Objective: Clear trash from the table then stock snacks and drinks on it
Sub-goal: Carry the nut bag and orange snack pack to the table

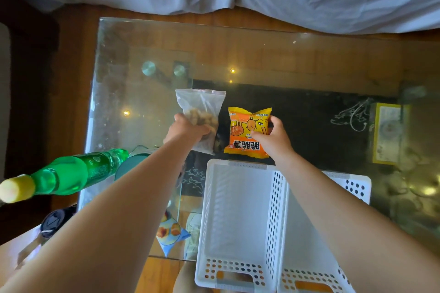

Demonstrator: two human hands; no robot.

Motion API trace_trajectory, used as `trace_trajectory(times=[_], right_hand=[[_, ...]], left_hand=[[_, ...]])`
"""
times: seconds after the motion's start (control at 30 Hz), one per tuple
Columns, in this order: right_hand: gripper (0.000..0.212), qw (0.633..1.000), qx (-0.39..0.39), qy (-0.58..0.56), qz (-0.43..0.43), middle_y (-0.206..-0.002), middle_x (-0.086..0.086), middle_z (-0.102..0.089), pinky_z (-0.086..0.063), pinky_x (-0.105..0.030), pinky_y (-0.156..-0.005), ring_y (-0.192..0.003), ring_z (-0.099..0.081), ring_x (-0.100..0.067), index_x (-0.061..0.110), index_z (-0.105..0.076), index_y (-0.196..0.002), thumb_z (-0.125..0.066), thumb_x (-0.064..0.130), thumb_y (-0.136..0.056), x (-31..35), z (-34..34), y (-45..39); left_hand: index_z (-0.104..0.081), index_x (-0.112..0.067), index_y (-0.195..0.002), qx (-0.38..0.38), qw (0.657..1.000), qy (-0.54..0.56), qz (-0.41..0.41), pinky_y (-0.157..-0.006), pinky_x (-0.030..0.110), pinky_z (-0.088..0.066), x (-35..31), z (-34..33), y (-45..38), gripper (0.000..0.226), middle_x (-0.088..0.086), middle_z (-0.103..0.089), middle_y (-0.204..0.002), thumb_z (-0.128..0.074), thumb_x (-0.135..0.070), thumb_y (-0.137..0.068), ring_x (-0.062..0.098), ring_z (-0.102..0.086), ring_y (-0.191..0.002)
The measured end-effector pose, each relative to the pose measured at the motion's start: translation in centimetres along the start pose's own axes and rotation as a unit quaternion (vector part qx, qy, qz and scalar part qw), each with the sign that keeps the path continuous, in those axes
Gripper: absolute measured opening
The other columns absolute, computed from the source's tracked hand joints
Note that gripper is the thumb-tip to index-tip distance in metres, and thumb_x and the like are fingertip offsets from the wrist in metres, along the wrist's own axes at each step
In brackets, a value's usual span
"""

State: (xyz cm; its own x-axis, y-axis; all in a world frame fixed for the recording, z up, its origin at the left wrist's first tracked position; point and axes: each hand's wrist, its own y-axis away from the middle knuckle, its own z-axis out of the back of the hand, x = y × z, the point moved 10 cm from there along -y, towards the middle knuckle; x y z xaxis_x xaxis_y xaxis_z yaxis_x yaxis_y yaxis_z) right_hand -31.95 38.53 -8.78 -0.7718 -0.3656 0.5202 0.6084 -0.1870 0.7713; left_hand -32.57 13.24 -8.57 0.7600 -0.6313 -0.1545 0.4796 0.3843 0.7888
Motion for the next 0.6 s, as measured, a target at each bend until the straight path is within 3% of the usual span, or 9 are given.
trace_trajectory(times=[0.1,0.23,0.33,0.4,0.5,0.6], right_hand=[[0.076,1.000,0.013,0.006,-0.009,-0.144,-0.008,-0.039,-0.044,-0.041,-0.097,-0.128,-0.044,-0.027,0.022,-0.020,-0.145,-0.065,0.023,-0.084,0.1,0.4,1.0],[0.079,1.000,0.018,0.014,-0.006,-0.151,-0.010,-0.027,-0.039,-0.044,-0.103,-0.134,-0.036,-0.029,0.023,-0.017,-0.146,-0.065,0.025,-0.084,0.5,1.6,3.5],[0.074,1.000,0.025,0.004,0.005,-0.150,-0.010,-0.029,-0.036,-0.043,-0.105,-0.135,-0.035,-0.027,0.022,-0.022,-0.145,-0.065,0.023,-0.085,1.1,2.7,6.4],[0.068,0.999,0.034,0.000,0.010,-0.147,-0.010,-0.034,-0.038,-0.038,-0.102,-0.131,-0.040,-0.026,0.021,-0.028,-0.143,-0.063,0.020,-0.085,1.2,3.2,9.1],[0.054,0.998,0.062,0.008,-0.001,-0.130,-0.009,-0.052,-0.043,-0.035,-0.093,-0.114,-0.054,-0.024,0.019,-0.040,-0.136,-0.060,0.016,-0.085,0.5,3.5,13.5],[0.040,0.994,0.105,0.010,-0.025,-0.098,-0.005,-0.062,-0.047,-0.028,-0.073,-0.085,-0.060,-0.020,0.016,-0.052,-0.124,-0.058,0.013,-0.085,-0.7,2.8,17.9]], left_hand=[[-0.023,-0.014,-0.141,0.015,1.000,-0.006,0.003,-0.097,0.045,-0.045,-0.1,0.5,0.8,0.079,0.012,-0.052,-0.122,-0.066,-0.036,-0.078,0.032,-0.054,-0.109],[-0.027,-0.016,-0.142,-0.007,0.999,0.047,-0.027,-0.098,0.047,-0.045,-1.1,2.6,2.9,0.073,0.012,-0.048,-0.135,-0.062,-0.031,-0.080,0.033,-0.053,-0.117],[-0.026,-0.016,-0.145,-0.012,0.992,0.101,-0.075,-0.101,0.044,-0.043,-2.0,3.9,6.4,0.071,0.009,-0.042,-0.143,-0.061,-0.026,-0.083,0.030,-0.048,-0.124],[-0.034,-0.017,-0.141,0.007,0.980,0.172,-0.101,-0.101,0.041,-0.043,-1.9,4.4,10.2,0.067,0.007,-0.050,-0.136,-0.063,-0.025,-0.081,0.029,-0.051,-0.119],[-0.056,-0.022,-0.115,0.061,0.961,0.249,-0.104,-0.088,0.038,-0.046,0.4,4.1,15.8,0.044,0.005,-0.062,-0.101,-0.064,-0.027,-0.073,0.028,-0.060,-0.095],[-0.053,-0.012,-0.119,0.136,0.937,0.317,-0.062,-0.064,0.025,-0.045,4.7,2.6,20.4,0.032,0.004,-0.064,-0.082,-0.057,-0.008,-0.088,0.019,-0.061,-0.073]])
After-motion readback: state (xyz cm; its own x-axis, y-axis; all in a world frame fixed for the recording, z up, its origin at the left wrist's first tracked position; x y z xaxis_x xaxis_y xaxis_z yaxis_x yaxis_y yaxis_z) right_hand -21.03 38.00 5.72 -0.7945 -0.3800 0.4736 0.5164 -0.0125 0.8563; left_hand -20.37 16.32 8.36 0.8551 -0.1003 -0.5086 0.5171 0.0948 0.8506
